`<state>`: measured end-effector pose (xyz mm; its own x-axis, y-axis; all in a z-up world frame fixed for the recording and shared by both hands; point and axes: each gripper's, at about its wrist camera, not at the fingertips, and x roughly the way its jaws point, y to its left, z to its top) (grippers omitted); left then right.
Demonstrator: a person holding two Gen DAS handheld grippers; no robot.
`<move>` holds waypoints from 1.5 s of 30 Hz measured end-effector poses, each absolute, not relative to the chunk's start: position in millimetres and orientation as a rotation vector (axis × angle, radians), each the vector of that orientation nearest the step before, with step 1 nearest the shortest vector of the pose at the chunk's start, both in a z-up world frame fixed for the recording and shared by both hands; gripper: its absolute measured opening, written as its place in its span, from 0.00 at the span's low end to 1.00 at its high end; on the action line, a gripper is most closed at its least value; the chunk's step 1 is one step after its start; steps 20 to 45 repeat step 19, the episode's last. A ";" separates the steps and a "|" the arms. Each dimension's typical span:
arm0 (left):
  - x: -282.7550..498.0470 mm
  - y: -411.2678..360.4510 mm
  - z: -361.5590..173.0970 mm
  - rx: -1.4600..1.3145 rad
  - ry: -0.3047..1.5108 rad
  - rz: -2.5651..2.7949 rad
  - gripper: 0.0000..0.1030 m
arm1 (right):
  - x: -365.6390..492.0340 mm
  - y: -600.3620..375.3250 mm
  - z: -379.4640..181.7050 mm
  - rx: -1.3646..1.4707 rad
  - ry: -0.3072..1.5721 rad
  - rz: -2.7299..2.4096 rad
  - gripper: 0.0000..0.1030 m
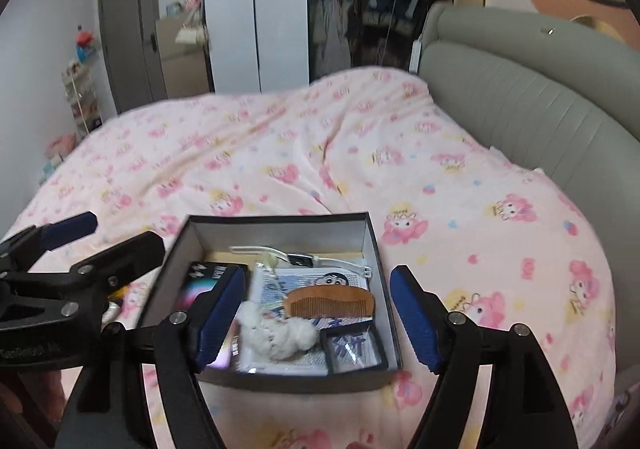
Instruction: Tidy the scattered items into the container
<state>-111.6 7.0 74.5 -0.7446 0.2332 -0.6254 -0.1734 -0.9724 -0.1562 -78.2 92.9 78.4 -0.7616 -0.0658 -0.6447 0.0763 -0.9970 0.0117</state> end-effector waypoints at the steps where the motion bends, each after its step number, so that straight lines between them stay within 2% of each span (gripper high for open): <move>1: -100.7 5.1 80.1 -0.991 -0.127 2.753 0.99 | -71.8 92.4 82.8 1.046 0.020 -2.874 0.71; 5: -61.3 0.1 94.2 -0.962 -0.114 2.801 0.99 | -40.8 90.4 92.3 0.995 0.024 -2.883 0.71; 7: -43.0 -3.7 97.4 -0.962 -0.170 2.792 0.99 | -25.1 94.4 88.7 0.944 0.044 -2.916 0.72; 9: -20.4 -5.8 100.4 -0.935 -0.210 2.801 0.99 | -11.3 105.9 77.5 0.987 -0.030 -2.972 0.72; 12: 2.3 -5.5 100.8 -0.924 -0.137 2.870 0.99 | 3.4 113.0 67.3 1.020 -0.120 -2.918 0.72; 14: 9.5 -5.4 97.7 -0.920 -0.109 2.899 0.99 | 11.4 110.4 64.7 1.033 -0.082 -2.914 0.72; 45: 14.4 -1.8 87.0 -0.958 -0.111 2.901 0.99 | 24.9 103.1 63.7 1.035 -0.074 -2.896 0.72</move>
